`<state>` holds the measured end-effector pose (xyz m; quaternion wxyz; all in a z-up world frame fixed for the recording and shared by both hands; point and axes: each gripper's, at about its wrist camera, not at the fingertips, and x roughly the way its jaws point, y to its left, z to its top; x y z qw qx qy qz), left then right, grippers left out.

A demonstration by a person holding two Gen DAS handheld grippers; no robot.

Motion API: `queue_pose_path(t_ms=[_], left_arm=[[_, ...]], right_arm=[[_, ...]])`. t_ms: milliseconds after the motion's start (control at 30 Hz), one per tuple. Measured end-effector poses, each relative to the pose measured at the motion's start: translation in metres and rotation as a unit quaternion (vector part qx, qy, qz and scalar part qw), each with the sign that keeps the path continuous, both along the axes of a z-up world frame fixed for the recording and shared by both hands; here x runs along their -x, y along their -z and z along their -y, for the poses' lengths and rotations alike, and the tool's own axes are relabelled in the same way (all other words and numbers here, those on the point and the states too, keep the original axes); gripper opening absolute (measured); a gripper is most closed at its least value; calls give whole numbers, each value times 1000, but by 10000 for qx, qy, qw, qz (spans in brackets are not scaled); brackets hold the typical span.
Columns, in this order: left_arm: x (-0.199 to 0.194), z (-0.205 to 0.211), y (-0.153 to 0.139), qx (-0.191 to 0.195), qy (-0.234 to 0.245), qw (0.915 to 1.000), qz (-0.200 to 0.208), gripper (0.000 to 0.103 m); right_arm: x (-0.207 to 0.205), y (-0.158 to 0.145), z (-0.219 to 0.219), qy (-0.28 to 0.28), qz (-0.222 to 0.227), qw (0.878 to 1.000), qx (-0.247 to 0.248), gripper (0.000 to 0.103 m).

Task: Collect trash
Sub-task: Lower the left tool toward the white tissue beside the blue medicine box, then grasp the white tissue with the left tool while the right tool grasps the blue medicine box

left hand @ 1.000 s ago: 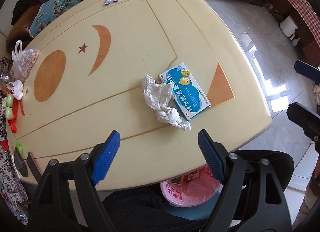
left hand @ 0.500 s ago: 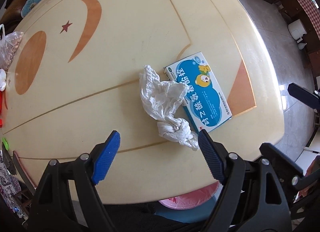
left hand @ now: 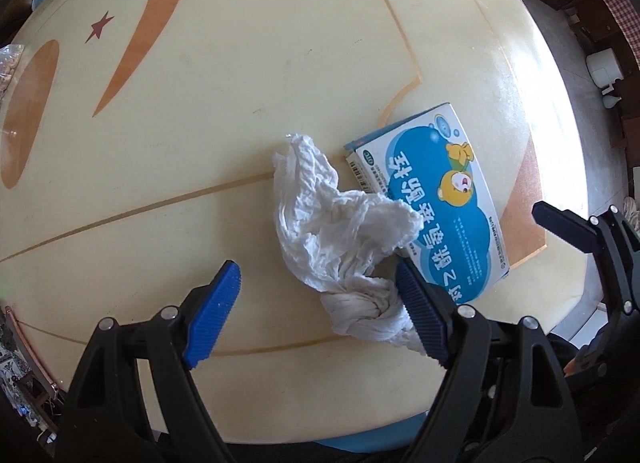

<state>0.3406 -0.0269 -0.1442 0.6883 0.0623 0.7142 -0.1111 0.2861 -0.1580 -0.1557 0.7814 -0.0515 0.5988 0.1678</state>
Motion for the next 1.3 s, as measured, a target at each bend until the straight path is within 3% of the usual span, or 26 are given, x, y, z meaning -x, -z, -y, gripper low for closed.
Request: queue_pose_path(t_ms=[300, 433, 533, 600, 767, 900, 1300], left_arm=[[-7, -6, 2, 59, 9, 10000, 27, 75], [-8, -3, -2, 1, 64, 9999, 130, 59], [-10, -5, -4, 5, 15, 9999, 123, 50], [-10, -8, -5, 1, -18, 9999, 135, 36], [-8, -10, -7, 151, -55, 9999, 24, 17], [-4, -17, -10, 157, -42, 9998, 70, 12], [18, -29, -36, 125, 141, 9985, 512, 11]], right_arm=[[-12, 13, -10, 48, 148, 9997, 182, 92], [-14, 15, -19, -13, 356, 9986, 394, 91], [-15, 12, -21, 11, 529, 9976, 456, 77], [-15, 7, -18, 42, 589, 9973, 440, 60], [-16, 7, -13, 87, 491, 9982, 346, 60], [-16, 4, -6, 234, 379, 9989, 115, 60], [-3, -21, 8, 408, 585, 9973, 165, 60]])
